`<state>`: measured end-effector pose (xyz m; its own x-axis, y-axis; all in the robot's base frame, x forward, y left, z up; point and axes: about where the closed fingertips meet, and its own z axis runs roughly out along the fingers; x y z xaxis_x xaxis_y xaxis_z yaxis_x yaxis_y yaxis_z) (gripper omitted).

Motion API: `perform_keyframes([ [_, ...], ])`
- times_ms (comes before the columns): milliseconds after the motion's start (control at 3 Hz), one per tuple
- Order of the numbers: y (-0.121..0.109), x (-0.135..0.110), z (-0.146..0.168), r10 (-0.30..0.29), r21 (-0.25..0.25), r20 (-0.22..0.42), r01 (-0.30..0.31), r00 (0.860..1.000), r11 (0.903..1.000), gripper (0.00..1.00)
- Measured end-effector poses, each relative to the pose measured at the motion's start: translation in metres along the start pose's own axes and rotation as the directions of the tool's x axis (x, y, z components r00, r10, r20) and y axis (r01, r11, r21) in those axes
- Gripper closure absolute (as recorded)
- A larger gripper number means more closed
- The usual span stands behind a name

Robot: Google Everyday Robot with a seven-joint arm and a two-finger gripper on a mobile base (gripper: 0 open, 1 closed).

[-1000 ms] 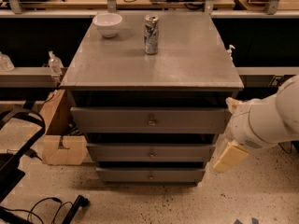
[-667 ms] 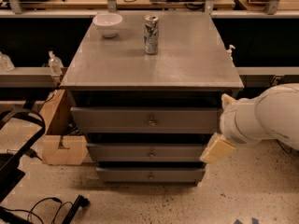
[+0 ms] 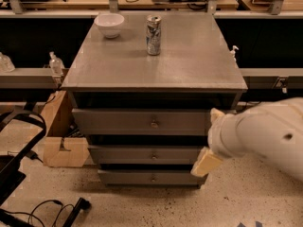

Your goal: Open middle drawer

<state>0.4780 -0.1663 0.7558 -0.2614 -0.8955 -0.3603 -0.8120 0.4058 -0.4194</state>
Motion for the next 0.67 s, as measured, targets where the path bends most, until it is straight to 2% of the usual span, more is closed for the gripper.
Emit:
perform_keyframes([
  [333, 0.046, 0.003, 0.048, -0.069, -0.023, 0.024, 0.069, 0.997, 0.9974, 0.0],
  [667, 0.085, 0.015, 0.098, -0.177, -0.042, 0.028, 0.178, 0.984, 0.9832, 0.0],
])
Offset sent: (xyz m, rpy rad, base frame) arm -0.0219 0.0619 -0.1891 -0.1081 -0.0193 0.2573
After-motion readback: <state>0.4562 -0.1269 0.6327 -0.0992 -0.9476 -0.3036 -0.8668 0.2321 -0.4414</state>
